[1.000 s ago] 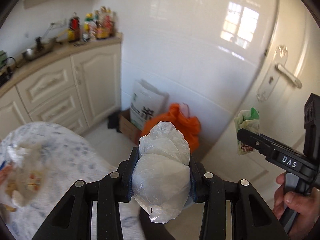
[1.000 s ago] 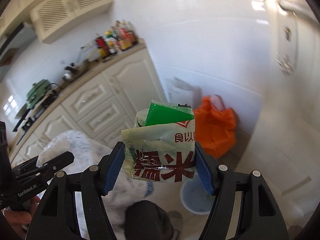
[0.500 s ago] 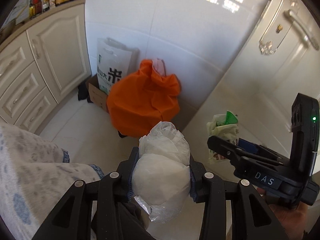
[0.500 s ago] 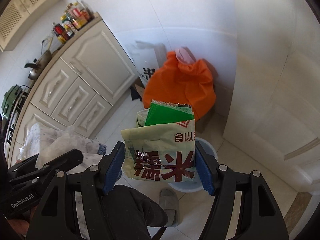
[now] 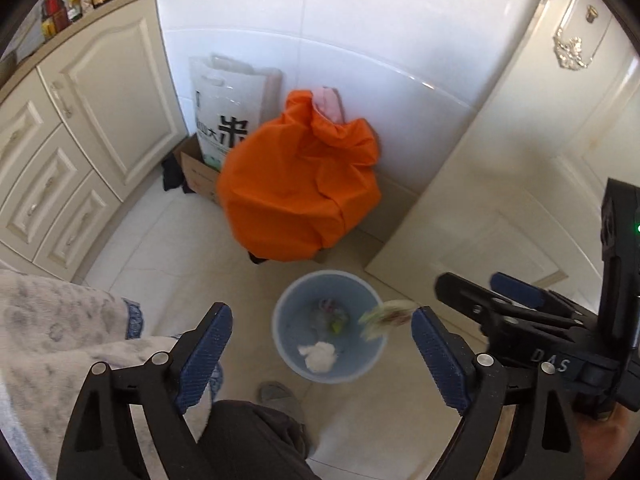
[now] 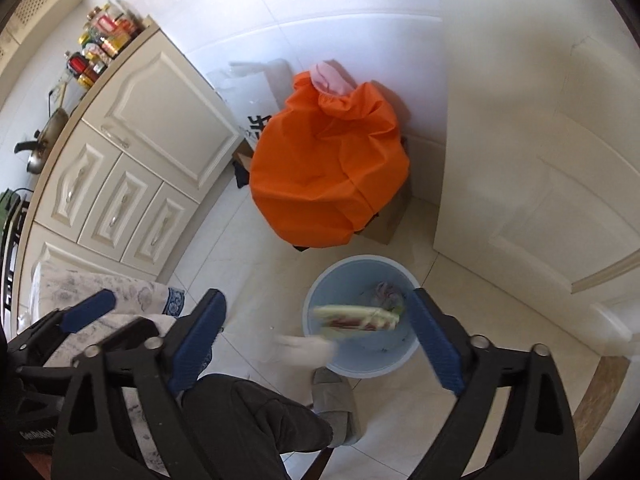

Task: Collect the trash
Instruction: 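Open both tools to drop the rice bag and plastic bag into the bin, then bring both tools back to the table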

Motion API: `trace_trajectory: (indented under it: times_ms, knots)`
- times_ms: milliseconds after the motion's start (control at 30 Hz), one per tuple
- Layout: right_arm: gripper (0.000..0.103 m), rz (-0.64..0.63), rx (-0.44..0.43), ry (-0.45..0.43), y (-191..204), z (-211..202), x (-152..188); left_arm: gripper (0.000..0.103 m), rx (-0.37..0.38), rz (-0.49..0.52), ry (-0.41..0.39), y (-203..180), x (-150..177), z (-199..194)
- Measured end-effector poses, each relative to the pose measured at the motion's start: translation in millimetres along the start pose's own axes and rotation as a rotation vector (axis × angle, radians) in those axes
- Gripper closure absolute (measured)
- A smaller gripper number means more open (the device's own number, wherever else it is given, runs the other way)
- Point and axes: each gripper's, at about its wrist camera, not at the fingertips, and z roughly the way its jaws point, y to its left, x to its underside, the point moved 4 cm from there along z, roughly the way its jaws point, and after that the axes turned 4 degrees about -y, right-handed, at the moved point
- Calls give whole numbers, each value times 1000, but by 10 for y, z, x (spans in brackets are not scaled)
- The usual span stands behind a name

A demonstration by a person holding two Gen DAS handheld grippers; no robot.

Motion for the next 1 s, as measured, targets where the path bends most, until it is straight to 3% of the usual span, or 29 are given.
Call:
trace_trajectory:
  times_ms: [133,467,1000]
  knots:
    - [0,3,5,-14,17,-84,8,11,-31,-8,-39,18,34,-140]
    - [0,-17,-9,-60,288,-396,-3,4,-81,-53,-192,170,278,-939]
    - [0,-196,-141,-215,1534,-1289,-23,1,-126,-199,-446,845,1136,-2700]
